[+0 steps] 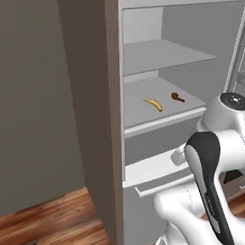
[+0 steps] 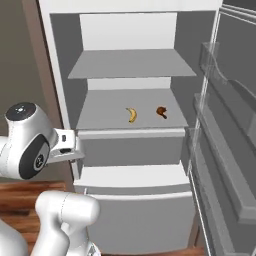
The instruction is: Open the fridge, remove the banana, broccoli, and chicken drumstick, and place them on any counter.
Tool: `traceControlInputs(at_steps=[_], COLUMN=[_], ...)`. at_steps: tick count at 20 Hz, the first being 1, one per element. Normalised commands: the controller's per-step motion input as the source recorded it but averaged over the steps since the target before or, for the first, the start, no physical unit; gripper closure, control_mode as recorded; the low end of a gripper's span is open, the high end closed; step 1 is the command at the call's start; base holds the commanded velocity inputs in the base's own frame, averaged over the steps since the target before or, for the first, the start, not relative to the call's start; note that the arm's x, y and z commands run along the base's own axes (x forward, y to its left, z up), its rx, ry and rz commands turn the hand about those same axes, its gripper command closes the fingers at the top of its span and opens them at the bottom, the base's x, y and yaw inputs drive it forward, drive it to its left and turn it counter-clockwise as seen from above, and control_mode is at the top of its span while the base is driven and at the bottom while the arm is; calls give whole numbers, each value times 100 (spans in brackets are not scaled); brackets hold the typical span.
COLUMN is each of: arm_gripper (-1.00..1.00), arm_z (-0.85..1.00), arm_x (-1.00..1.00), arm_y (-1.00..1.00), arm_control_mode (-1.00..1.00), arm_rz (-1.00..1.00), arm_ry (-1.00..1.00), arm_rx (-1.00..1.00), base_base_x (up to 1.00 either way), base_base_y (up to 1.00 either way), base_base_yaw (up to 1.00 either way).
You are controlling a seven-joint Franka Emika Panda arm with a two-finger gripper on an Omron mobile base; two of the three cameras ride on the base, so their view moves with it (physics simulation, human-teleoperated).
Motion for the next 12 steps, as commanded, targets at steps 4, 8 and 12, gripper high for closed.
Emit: traceControlInputs(at_steps=[4, 8, 12], arm_gripper=[-100, -100, -100], arm_z=[0, 0, 0], arm_x=[0, 0, 0], arm_y=[0, 0, 0], arm_control_mode=[100, 100, 100], arm_rz=[0, 0, 0], arm_ry=[0, 0, 0], arm_rx=[0, 0, 0], base_base_x=[35, 36, 62], base_base_y=[-52, -53, -27], base_base_yaw=[14, 14, 10])
